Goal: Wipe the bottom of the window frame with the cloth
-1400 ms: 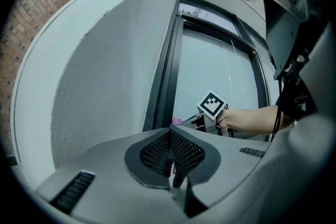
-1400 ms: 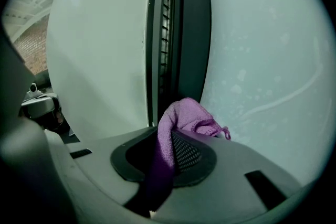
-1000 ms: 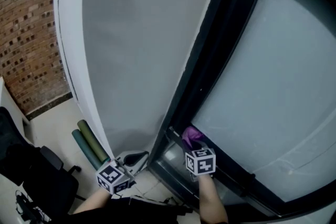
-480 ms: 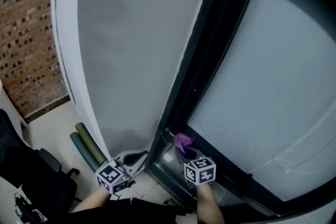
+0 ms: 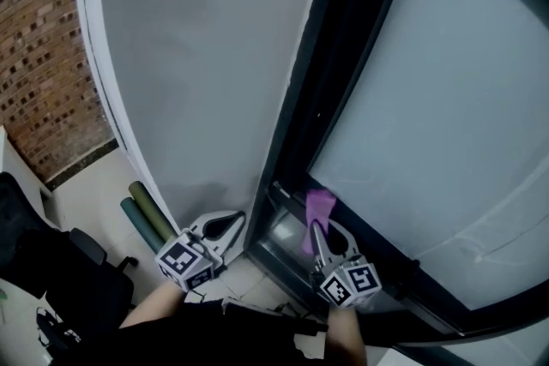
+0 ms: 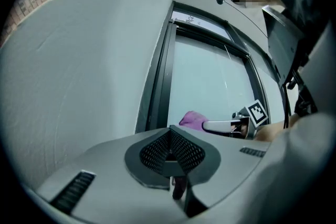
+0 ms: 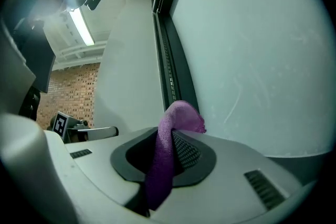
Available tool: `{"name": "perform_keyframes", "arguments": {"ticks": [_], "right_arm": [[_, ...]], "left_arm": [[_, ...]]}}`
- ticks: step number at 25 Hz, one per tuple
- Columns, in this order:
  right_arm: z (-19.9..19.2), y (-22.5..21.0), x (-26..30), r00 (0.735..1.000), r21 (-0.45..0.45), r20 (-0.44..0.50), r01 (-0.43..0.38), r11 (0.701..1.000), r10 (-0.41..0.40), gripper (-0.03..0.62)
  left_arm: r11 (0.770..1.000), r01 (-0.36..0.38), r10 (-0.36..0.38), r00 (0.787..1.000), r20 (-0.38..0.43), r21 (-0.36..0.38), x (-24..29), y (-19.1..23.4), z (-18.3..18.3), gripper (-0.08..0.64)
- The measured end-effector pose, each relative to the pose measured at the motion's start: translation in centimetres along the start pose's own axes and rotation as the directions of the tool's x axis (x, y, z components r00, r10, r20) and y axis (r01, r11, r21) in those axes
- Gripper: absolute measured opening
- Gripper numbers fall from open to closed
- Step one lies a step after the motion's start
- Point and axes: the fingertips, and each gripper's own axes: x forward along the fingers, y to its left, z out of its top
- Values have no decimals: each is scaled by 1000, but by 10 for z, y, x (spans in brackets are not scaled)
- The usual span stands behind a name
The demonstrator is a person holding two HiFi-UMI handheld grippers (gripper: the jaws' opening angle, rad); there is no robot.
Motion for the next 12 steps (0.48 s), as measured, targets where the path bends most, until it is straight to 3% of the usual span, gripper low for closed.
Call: {"name": "perform_keyframes", "arguments": {"ticks": [6,12], "right_arm": [[14,-5,-16,992,21,102,65,998,-67,72],[21,-6,-31,988,16,130,77,997,-79,72]], "left_arm": [[1000,24,-24,1000,14,-7,8,-1,5,2],[998,46,-47,999,-20,-45,17,-10,1,2]]}}
